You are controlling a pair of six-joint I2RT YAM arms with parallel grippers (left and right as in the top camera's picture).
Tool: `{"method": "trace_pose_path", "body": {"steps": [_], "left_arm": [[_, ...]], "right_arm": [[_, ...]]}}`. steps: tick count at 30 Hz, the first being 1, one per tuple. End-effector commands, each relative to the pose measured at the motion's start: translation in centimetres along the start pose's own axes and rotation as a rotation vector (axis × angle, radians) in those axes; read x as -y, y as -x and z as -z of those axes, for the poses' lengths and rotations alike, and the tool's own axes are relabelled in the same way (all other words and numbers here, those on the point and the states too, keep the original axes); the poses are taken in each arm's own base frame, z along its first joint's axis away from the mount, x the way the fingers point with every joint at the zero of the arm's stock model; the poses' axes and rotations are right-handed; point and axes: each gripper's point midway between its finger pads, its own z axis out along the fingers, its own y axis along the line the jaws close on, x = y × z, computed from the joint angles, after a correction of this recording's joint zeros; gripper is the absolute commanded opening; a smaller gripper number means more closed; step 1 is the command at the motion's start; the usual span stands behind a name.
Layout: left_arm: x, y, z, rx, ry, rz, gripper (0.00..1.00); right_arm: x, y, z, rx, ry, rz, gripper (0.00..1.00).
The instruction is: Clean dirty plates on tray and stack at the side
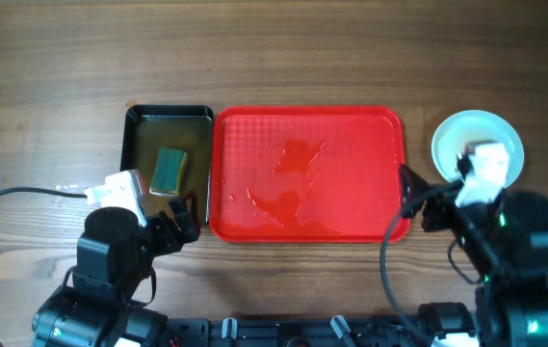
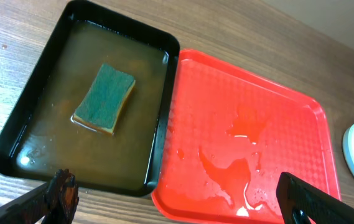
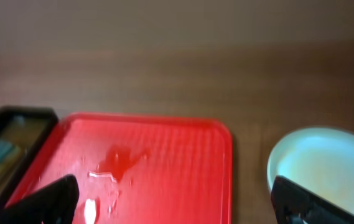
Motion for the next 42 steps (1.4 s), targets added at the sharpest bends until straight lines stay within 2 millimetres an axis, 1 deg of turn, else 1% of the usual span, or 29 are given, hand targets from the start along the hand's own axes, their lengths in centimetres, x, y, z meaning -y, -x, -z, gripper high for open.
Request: {"method": "trace_pose_path", "body": {"steps": [1, 2, 4, 5, 7, 9, 10, 12, 13, 15, 16, 39, 41, 42], "left_arm": [[-0.3, -0.1, -0.1, 0.004, 0.013, 0.005, 1.00], [-0.3, -0.1, -0.1, 0.004, 0.013, 0.005, 1.00], [-0.3, -0.1, -0.1, 0.004, 0.013, 0.005, 1.00], [-0.3, -0.1, -0.1, 0.004, 0.013, 0.005, 1.00], [-0.3, -0.1, -0.1, 0.004, 0.013, 0.005, 1.00], [-0.3, -0.1, -0.1, 0.004, 0.013, 0.005, 1.00], [-0.3, -0.1, -0.1, 0.004, 0.013, 0.005, 1.00], [-0.3, -0.1, -0.1, 0.004, 0.013, 0.005, 1.00], [-0.3, -0.1, -0.1, 0.004, 0.013, 0.005, 1.00], [-0.3, -0.1, -0.1, 0.004, 0.013, 0.005, 1.00], [-0.3, -0.1, -0.1, 0.004, 0.013, 0.005, 1.00], [-0.3, -0.1, -0.1, 0.004, 0.013, 0.005, 1.00], [-0.5, 0.0, 0.0, 0.011, 0.018, 0.011, 1.00], [-1.0, -0.3, 0.2, 0.006, 0.034, 0.003, 1.00]], "right_arm": [[-0.6, -0.7, 1.4, 0.225, 0.033, 0.056, 0.99], [-0.9, -0.2, 2.1, 0.351, 0.052, 0.081, 0.99], [-1.1, 0.3, 3.0, 0.518, 0.061, 0.114, 1.00], [-1.0, 0.4, 2.9, 0.578, 0.061, 0.124, 0.99], [-0.9, 0.2, 2.2, 0.633, 0.063, 0.135, 1.00], [-0.7, -0.5, 1.5, 0.671, 0.059, 0.162, 0.99], [-0.6, -1.2, 0.9, 0.661, 0.055, 0.174, 0.99], [-0.8, -3.6, -0.8, 0.601, 0.068, 0.243, 0.99], [-1.1, -5.5, -1.9, 0.527, 0.085, 0.309, 1.00], [-0.9, -8.0, -3.1, 0.413, 0.095, 0.309, 1.00], [-0.8, -8.4, -3.3, 0.392, 0.096, 0.301, 1.00], [-0.8, -8.4, -3.3, 0.393, 0.095, 0.305, 0.99], [-0.8, -8.4, -3.3, 0.393, 0.095, 0.305, 1.00], [-0.8, -8.4, -3.3, 0.393, 0.095, 0.305, 1.00]]}}
